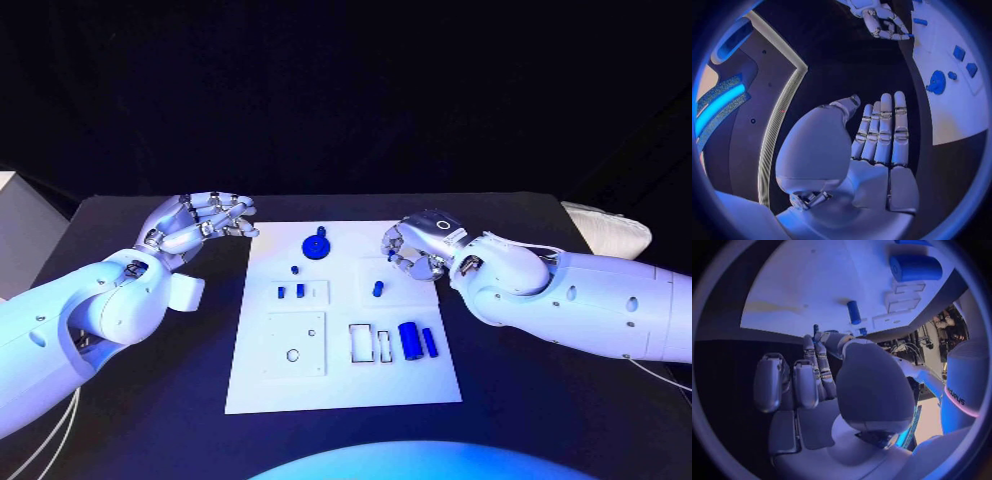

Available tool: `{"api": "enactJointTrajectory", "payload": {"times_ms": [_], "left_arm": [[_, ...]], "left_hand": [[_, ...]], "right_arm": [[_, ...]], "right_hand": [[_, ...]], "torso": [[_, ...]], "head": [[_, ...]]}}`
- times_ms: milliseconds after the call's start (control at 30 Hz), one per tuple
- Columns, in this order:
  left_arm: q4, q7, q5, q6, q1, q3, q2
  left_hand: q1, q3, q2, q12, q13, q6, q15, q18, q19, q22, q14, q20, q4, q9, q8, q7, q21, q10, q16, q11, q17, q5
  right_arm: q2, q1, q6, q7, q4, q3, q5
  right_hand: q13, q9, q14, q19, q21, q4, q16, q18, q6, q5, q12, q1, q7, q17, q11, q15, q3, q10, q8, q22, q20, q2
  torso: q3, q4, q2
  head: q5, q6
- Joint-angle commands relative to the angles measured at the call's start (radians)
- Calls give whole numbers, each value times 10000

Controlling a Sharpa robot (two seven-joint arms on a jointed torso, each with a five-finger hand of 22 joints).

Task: Assemble the parts on the task board

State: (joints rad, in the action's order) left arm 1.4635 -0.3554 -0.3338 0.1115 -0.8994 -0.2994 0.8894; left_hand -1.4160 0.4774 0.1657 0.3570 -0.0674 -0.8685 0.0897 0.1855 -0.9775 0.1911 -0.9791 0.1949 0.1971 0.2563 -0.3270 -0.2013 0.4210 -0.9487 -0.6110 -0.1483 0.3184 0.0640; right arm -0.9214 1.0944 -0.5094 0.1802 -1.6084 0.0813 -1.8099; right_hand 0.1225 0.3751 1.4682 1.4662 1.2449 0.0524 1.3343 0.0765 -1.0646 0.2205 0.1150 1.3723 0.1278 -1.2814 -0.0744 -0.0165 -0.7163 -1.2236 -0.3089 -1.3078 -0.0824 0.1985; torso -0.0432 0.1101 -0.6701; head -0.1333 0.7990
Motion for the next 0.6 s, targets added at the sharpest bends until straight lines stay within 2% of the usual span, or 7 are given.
{"api": "enactJointTrajectory", "payload": {"times_ms": [33,167,267,333,433,500,600], "left_arm": [[5,-198,-24,-145,14,-9,-25],[-1,-215,-24,-112,21,-9,-57],[-9,-218,-29,-84,28,-9,-85],[0,-208,-69,-37,32,-9,-96],[3,-201,-101,-3,36,-9,-108],[-6,-196,-108,45,40,-9,-127],[-14,-184,-71,95,43,-9,-155]], "left_hand": [[-101,-16,34,-51,-9,-27,30,-32,-80,-9,-42,-19,-71,3,-32,-16,-44,54,43,-20,13,44],[-105,-16,37,-56,-9,-23,32,-34,-79,-11,-38,-19,-78,1,-31,-20,-47,60,48,-23,15,43],[-105,-16,37,-56,-9,-23,32,-34,-79,-11,-38,-19,-78,1,-31,-20,-47,60,48,-23,15,43],[-108,-17,39,-61,-8,-20,35,-35,-78,-13,-34,-18,-85,0,-31,-24,-50,67,55,-27,17,43],[-109,-16,38,-62,-8,-19,36,-36,-78,-13,-34,-18,-86,0,-31,-26,-51,68,56,-28,18,44],[-109,-16,38,-62,-8,-19,36,-36,-78,-13,-34,-18,-86,0,-31,-26,-51,68,56,-28,18,44],[-106,-19,42,-65,-8,-12,39,-37,-77,-15,-32,-18,-89,-2,-29,-38,-55,71,62,-34,22,42]], "right_arm": [[-138,10,-440,-197,-370,-29,312],[-210,-16,-634,-328,-895,-51,570],[-151,-100,-733,-394,-1240,-53,681],[-78,-193,-752,-426,-1431,-53,726],[59,-326,-756,-454,-1566,-45,701],[245,-449,-747,-463,-1602,-21,605],[558,-641,-707,-431,-1556,25,392]], "right_hand": [[9,-2,419,262,54,-8,17,-143,-73,24,2,-106,-27,9,148,-68,-52,-193,-46,-971,85,7],[5,4,417,258,36,-15,3,-139,-72,16,-8,-118,-28,30,149,-70,-60,-199,-49,-963,86,9],[3,6,414,251,7,-20,-7,-134,-69,16,-13,-118,-28,43,149,-70,-66,-199,-49,-948,87,9],[1,7,412,242,-29,-24,-14,-127,-66,15,-19,-121,-27,53,149,-71,-71,-197,-48,-930,87,10],[-2,9,409,239,-45,-26,-27,-124,-63,11,-26,-127,-25,70,147,-71,-75,-196,-47,-922,88,11],[-4,11,409,236,-58,-30,-28,-121,-59,7,-32,-130,-23,72,146,-71,-79,-195,-46,-916,88,10],[-5,12,409,234,-65,-35,-25,-120,-56,6,-36,-130,-23,70,146,-71,-85,-195,-46,-913,88,9]], "torso": [[-13,-20,2],[-27,-26,13],[-13,-4,18],[-22,10,13],[-34,7,22],[-35,3,25],[-31,9,18]], "head": [[23,-13],[90,-12],[179,0],[215,-18],[349,-9],[507,1],[631,43]]}}
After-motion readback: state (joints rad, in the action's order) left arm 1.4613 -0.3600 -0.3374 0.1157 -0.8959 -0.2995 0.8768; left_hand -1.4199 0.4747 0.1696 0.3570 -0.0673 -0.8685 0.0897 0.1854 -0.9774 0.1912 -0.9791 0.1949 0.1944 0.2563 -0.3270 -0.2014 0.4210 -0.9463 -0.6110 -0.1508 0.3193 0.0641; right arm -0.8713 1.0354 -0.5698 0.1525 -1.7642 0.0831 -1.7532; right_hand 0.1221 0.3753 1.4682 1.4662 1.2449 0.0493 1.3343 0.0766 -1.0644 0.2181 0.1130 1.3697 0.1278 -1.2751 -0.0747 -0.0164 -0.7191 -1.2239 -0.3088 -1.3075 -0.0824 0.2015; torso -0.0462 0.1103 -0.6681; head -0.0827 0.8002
